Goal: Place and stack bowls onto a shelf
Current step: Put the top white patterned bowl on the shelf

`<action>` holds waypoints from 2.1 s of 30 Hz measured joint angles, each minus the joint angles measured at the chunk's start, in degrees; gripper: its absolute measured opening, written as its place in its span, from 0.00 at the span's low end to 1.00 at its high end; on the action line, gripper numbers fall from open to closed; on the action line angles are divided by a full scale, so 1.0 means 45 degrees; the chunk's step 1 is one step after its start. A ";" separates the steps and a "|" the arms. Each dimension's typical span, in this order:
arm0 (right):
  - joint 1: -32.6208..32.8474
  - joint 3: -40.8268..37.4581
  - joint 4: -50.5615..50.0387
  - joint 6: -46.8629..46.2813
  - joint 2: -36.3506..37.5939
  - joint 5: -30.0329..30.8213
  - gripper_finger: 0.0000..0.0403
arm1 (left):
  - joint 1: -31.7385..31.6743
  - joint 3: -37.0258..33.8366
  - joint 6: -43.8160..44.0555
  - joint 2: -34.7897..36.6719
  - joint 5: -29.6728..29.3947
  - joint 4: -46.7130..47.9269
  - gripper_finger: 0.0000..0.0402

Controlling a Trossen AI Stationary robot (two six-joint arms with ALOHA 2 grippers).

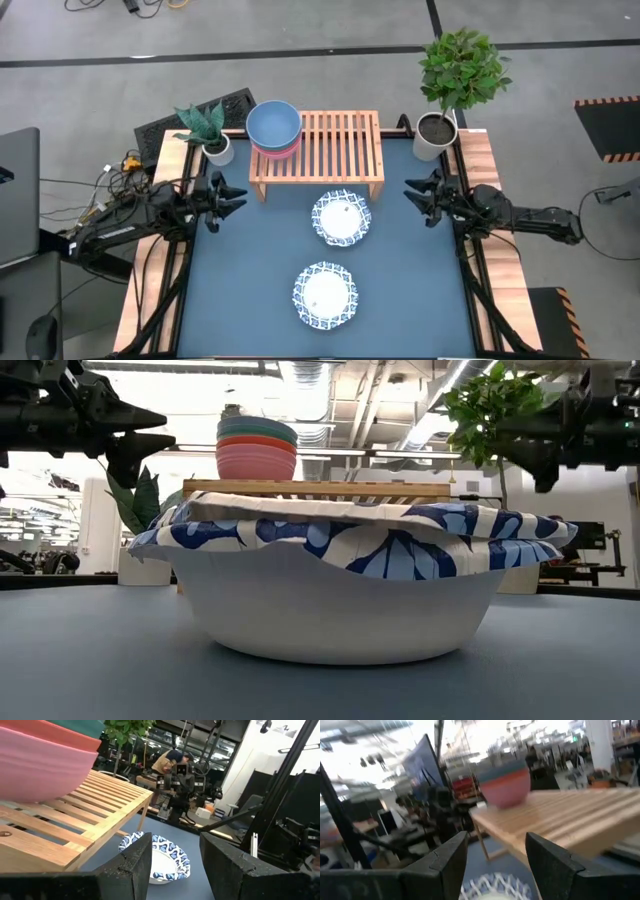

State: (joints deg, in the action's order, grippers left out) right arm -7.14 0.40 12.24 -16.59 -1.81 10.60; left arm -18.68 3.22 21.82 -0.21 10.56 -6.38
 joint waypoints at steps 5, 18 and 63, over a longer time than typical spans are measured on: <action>-0.0041 -0.0005 -0.0287 -0.0724 0.0001 0.0008 0.56 | -0.0002 0.0000 0.1161 -0.0005 -0.0639 0.0069 0.37; -0.0039 -0.0015 -0.1385 -0.0755 0.0001 -0.0016 0.56 | 0.0000 0.0009 0.3524 -0.0018 -0.0213 0.2583 0.37; -0.0039 -0.0031 -0.2147 -0.0750 0.0001 -0.0056 0.56 | 0.0000 0.0087 0.3536 -0.0131 -0.0498 0.2965 0.37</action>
State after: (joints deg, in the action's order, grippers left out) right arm -7.31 0.26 2.58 -19.97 -1.80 10.34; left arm -18.68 3.62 37.74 -0.80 8.32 6.96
